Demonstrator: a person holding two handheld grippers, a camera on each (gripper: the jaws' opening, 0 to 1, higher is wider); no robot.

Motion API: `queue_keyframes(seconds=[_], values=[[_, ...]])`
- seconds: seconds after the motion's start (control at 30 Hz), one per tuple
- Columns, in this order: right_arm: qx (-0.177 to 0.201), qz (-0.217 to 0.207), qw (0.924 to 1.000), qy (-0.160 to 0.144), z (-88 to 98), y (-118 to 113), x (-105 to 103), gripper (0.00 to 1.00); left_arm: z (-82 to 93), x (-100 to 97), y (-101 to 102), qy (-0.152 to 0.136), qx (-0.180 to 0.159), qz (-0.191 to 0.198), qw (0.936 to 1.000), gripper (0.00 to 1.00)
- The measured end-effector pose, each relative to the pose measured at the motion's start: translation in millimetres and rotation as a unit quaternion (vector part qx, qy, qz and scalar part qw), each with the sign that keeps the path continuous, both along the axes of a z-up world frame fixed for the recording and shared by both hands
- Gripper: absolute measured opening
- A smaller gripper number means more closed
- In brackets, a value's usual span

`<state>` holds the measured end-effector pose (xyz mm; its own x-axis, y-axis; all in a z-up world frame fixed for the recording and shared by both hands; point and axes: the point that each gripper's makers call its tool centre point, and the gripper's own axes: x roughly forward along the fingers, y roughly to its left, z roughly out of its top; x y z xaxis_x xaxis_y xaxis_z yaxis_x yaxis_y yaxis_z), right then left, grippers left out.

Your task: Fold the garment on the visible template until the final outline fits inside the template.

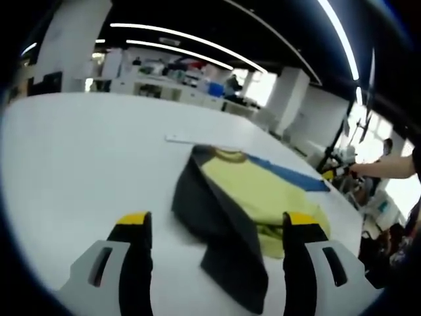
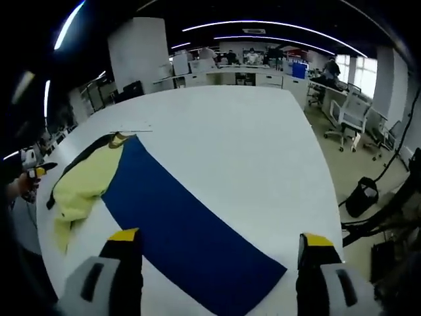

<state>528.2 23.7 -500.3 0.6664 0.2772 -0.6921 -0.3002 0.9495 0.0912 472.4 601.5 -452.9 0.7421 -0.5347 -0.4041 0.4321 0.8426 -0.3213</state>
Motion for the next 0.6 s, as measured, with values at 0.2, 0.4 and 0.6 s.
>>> queue_keyframes(seconds=[0.2,0.4,0.6], values=[[0.021,0.006,0.9996,-0.020,9.5,18,-9,0.99,0.2,-4.6,-2,-0.002,0.000,-0.007,1.0000,0.78],[0.045,0.025,0.9975,-0.049,25.2,47,-20,1.00,0.8,-10.2,-5,-0.007,0.005,-0.020,0.9998,0.78],[0.049,0.053,0.9955,-0.062,31.4,76,-32,0.99,2.7,-13.6,-3,-0.009,0.008,-0.027,0.9996,0.77]])
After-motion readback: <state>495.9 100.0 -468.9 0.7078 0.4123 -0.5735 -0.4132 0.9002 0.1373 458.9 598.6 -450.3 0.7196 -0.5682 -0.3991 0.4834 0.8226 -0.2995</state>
